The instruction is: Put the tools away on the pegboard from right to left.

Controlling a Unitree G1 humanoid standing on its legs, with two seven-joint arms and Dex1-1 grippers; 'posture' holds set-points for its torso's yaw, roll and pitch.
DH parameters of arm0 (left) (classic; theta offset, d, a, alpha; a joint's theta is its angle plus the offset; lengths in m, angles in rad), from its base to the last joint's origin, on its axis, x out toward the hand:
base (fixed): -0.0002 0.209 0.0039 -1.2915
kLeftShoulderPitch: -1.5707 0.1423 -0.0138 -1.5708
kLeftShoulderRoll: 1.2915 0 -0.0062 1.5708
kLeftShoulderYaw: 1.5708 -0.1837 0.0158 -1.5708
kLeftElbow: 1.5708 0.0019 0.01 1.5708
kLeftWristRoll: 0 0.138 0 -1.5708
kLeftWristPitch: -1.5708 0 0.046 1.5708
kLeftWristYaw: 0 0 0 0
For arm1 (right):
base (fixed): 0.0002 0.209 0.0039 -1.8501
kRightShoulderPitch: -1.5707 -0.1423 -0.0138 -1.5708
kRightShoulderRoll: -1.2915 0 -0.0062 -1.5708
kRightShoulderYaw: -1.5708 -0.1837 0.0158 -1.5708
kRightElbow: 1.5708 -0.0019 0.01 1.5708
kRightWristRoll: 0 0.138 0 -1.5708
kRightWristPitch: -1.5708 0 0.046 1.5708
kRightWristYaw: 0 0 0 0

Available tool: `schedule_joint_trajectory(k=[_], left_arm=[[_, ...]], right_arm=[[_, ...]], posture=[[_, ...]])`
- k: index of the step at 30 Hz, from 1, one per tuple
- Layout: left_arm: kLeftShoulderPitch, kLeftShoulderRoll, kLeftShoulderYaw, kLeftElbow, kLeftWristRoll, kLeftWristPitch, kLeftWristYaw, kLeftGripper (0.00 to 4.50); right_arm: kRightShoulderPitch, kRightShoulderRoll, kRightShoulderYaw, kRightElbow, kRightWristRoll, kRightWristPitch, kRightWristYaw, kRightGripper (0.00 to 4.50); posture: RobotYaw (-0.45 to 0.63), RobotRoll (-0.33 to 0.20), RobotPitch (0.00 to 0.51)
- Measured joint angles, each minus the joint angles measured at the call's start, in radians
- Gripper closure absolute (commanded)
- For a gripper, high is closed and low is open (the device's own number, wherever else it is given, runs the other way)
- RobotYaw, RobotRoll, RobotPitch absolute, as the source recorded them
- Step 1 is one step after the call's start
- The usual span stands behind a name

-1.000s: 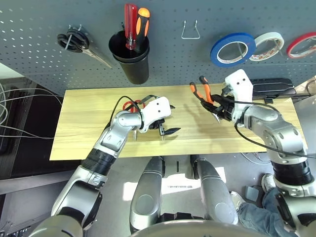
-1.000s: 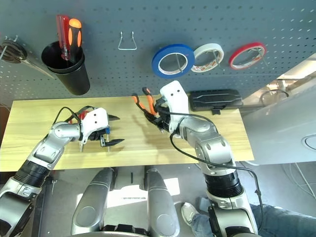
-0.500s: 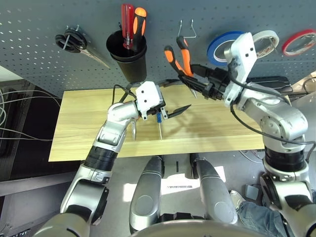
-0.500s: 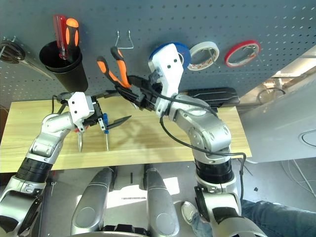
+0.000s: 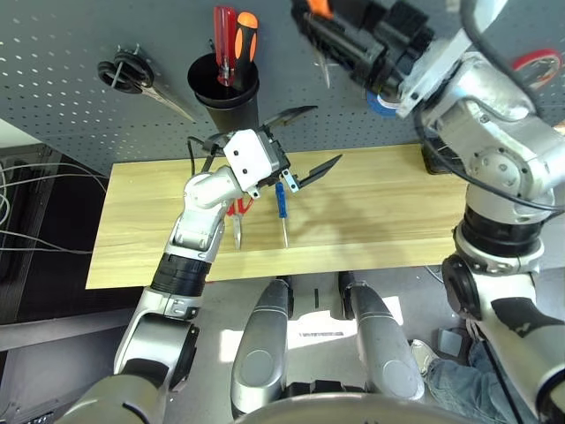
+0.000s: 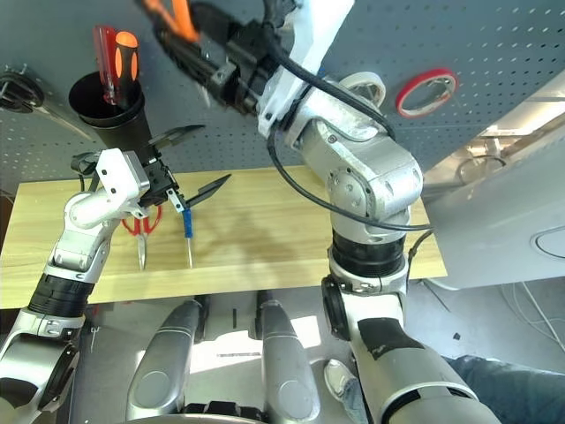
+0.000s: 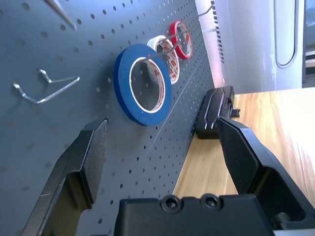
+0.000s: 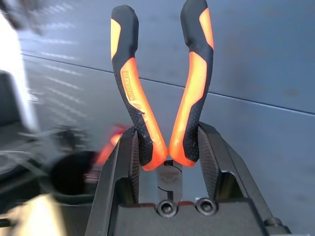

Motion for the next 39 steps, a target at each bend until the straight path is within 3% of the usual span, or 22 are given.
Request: schedule_joint_trajectory(k=[5,19,39], left_arm=[[-0.023,-0.019,-0.002,0.011,0.000,0.022,0.010,0.00],[-0.036,-0.020,-0.001,0.017,0.000,0.034,0.013,0.00],[-0.037,-0.020,-0.002,0.017,0.001,0.044,0.020,0.00]], right_arm=[[0.023,0.001,0.033,0.075,-0.093,-0.180,0.005,2.66],[0.016,0.074,0.049,0.324,-0.181,-0.462,-0.010,2.66],[-0.033,0.132,0.043,0.545,-0.207,-0.662,-0.052,2.66]], posture=[[0.11,0.000,0.362],[0.14,0.000,0.374],[0.17,0.000,0.381]])
